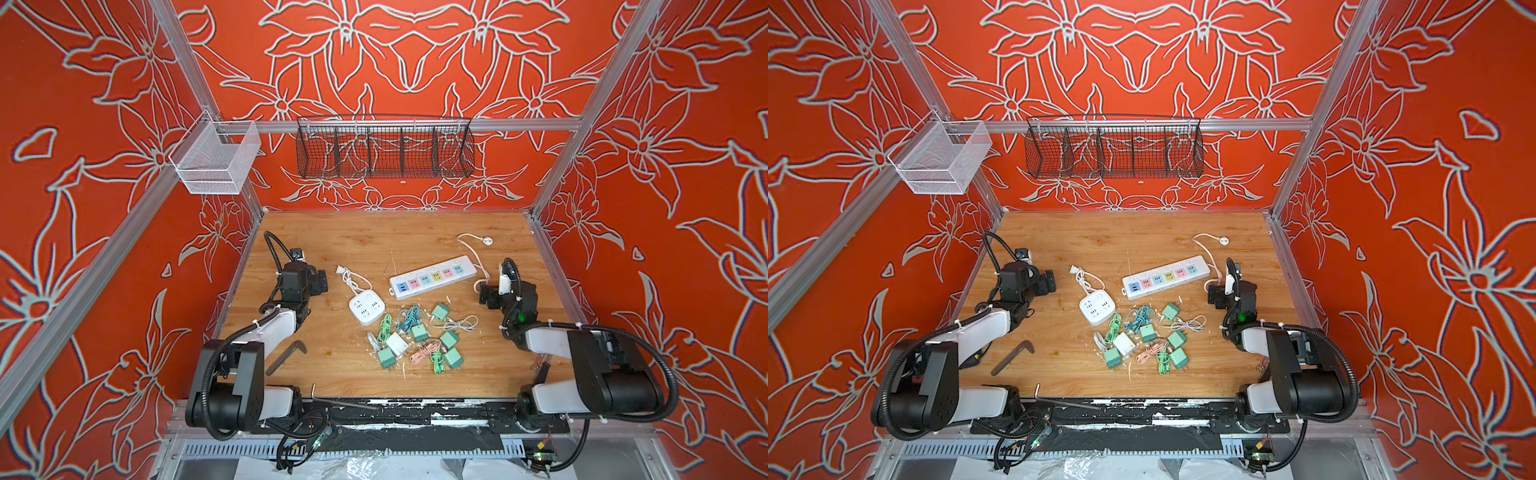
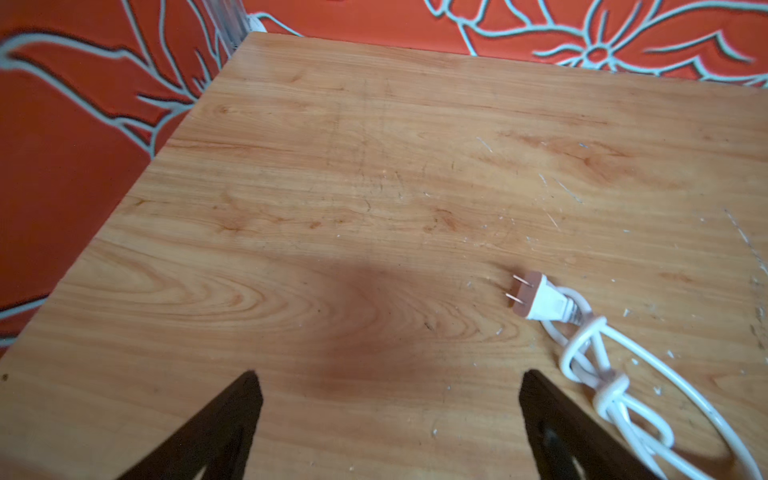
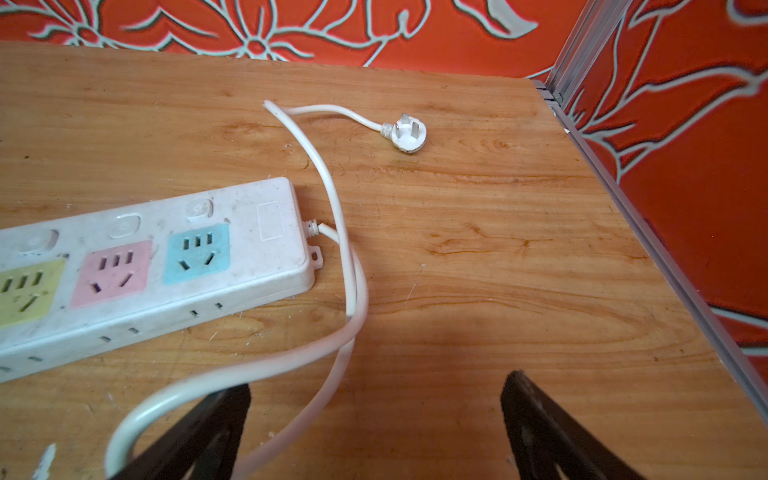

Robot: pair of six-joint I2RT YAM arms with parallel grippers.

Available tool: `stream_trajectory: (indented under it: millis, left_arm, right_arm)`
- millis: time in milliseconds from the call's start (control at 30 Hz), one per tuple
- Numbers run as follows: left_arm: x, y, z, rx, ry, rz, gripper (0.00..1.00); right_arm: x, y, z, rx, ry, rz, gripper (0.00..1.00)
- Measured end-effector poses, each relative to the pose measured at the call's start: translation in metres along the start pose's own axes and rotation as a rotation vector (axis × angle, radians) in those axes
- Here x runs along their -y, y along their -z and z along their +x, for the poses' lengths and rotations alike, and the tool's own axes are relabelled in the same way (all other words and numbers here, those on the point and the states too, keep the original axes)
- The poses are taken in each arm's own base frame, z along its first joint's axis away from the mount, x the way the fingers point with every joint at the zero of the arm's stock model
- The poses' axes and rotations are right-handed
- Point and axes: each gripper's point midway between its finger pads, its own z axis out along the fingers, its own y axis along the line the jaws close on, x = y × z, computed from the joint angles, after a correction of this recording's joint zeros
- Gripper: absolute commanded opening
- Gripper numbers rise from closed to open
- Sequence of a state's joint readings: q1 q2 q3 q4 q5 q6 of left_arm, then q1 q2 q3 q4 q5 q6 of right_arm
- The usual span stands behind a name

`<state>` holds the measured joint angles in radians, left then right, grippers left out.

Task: Insert the plug
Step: 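Reach the right gripper toward the green chargers while the left arm rises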

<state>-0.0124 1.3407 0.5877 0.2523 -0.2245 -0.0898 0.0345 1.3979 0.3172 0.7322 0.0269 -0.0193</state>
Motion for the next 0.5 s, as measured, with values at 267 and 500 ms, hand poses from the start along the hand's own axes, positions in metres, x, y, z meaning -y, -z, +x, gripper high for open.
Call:
stream_trajectory:
  millis: [267, 500]
  left_arm:
    - [-0.009, 0.018, -0.005, -0.074, 0.075, -0.151, 0.97]
    - [0.011, 0.043, -0.03, -0.099, 0.112, -0.181, 0.97]
  right_arm:
    - [0.003, 0.014, -0.027, 0.035, 0.004, 0.031, 0.98]
    - [-0.007, 0.036, -0.086, 0.096, -0.012, 0.007, 0.98]
